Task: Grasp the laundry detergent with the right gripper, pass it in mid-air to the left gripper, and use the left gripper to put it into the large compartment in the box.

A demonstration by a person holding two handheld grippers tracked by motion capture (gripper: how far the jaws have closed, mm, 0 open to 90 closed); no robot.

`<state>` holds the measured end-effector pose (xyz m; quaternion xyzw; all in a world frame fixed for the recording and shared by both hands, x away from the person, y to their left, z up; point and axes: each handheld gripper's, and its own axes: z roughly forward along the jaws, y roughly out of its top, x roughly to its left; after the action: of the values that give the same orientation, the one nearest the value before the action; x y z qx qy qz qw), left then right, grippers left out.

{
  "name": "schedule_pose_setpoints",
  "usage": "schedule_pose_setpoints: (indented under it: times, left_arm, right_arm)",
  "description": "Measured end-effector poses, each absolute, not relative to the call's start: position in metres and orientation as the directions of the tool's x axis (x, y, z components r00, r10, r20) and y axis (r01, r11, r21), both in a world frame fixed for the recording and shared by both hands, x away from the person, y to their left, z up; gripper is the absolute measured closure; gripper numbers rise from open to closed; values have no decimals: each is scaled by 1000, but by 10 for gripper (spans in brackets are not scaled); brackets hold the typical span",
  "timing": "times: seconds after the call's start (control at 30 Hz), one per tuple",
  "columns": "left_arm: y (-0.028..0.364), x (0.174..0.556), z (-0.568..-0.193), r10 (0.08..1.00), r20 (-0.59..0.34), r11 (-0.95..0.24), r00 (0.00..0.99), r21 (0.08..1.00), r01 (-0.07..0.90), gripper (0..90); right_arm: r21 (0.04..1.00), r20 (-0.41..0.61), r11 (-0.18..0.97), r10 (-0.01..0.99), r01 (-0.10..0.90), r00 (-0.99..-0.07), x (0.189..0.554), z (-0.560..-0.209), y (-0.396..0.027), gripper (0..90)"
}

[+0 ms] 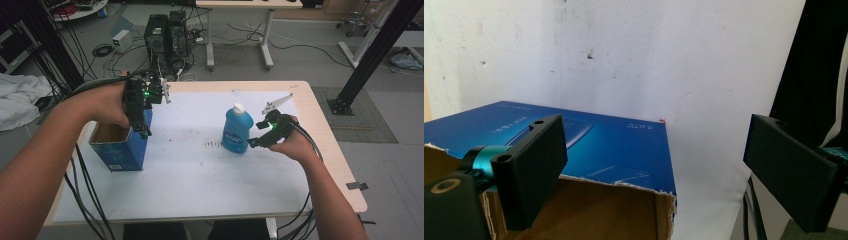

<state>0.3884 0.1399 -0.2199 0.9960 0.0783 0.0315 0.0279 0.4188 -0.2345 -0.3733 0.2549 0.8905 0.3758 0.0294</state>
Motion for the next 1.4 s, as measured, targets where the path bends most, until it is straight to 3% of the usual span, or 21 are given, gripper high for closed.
schedule_pose_setpoints:
  times: [0.77, 1.4]
  left_arm:
    - [136, 389, -222, 156, 64, -987, 986, 47, 153, 103]
    - [134, 389, -224, 154, 67, -988, 986, 46, 151, 104]
  right_arm:
    - [744, 166, 523, 459, 416, -873, 429, -397, -209, 128]
    - [804, 124, 466, 477, 370, -870, 429, -401, -197, 133]
